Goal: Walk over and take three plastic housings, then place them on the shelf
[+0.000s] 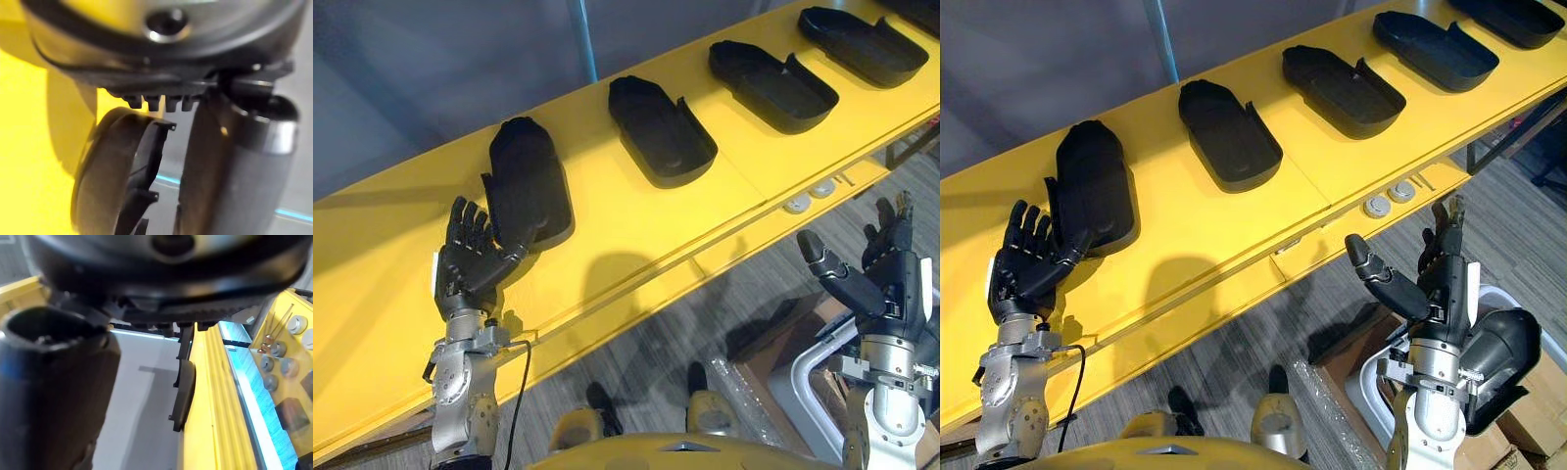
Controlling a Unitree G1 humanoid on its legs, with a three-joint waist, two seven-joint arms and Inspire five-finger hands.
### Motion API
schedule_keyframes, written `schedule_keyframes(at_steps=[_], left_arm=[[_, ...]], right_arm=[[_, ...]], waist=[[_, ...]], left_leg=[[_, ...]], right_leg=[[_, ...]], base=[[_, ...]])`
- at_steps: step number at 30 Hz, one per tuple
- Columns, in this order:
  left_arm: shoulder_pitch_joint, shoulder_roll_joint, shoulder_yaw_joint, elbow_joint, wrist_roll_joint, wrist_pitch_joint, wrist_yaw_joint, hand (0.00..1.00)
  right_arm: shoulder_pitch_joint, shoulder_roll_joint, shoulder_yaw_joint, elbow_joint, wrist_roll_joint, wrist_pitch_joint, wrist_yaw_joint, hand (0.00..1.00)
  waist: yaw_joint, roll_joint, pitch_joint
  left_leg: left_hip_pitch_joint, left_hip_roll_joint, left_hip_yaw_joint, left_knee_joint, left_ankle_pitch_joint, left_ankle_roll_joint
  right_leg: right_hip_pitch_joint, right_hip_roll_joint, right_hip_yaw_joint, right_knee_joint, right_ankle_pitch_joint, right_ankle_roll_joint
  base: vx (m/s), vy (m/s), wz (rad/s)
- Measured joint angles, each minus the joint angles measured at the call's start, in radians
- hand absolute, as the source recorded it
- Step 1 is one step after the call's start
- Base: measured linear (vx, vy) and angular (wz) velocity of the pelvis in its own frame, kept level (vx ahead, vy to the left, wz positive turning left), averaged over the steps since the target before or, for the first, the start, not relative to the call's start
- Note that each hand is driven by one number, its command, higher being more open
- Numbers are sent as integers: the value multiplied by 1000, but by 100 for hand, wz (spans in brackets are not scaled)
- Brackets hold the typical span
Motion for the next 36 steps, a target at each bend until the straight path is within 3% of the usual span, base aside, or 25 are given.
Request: schedule_keyframes(at_steps=[6, 13, 19, 24, 29, 33, 35, 36], left_arm=[[55, 0, -1, -42, -39, 46, -114, 100], [102, -5, -21, -70, -42, 68, -179, 100], [125, -7, -28, -105, -38, 88, -166, 100], [129, -19, -24, -105, -30, 69, -35, 100], [124, -76, 1, -146, 126, -92, 226, 100], [119, -116, 31, -282, 266, -310, 410, 100], [95, -120, 23, -380, 392, -458, 495, 100], [82, -120, 19, -390, 412, -487, 501, 100]], right_arm=[[16, 0, 0, -5, 0, 12, 5, 100], [39, 0, 0, -36, 0, 17, 5, 100], [51, 0, 3, -57, 0, 18, 2, 100], [59, 2, 5, -57, 0, 29, -12, 100], [79, 14, 17, -57, 0, 29, -42, 100], [103, 47, 82, -57, 0, 29, -72, 100], [105, 61, 131, -56, -2, 31, -98, 100], [103, 61, 138, -56, -2, 31, -105, 100]], waist=[[2, 2, 1], [2, 7, -1], [4, 7, -1], [3, 8, -2], [4, 6, -5], [8, 0, -16], [10, 0, -46], [11, 0, -51]], left_leg=[[1, 0, -1, 14, -14, 2], [-10, -5, -22, 20, -15, 5], [-18, -5, -32, 27, -15, 6], [-18, -5, -36, 27, -14, 6], [-18, -5, -50, 26, -12, 5], [-13, -7, -56, 9, -3, 6], [-2, -8, -55, -9, 5, 6], [4, -10, -54, -15, 8, 6]], right_leg=[[10, -4, -2, -3, 0, 0], [17, -13, -24, -8, -1, 1], [19, -12, -35, -10, -1, 1], [24, -12, -40, -12, -1, 1], [35, -10, -55, -18, -1, 1], [37, -10, -61, -18, -1, 1], [41, -12, -61, -19, -1, 1], [44, -12, -61, -19, -1, 1]], base=[[0, 0, 0], [-18, 8, 8], [-14, -3, 6], [-3, -1, 1], [-7, -9, 8], [-8, -11, 5], [0, 0, 0], [0, 0, 0]])
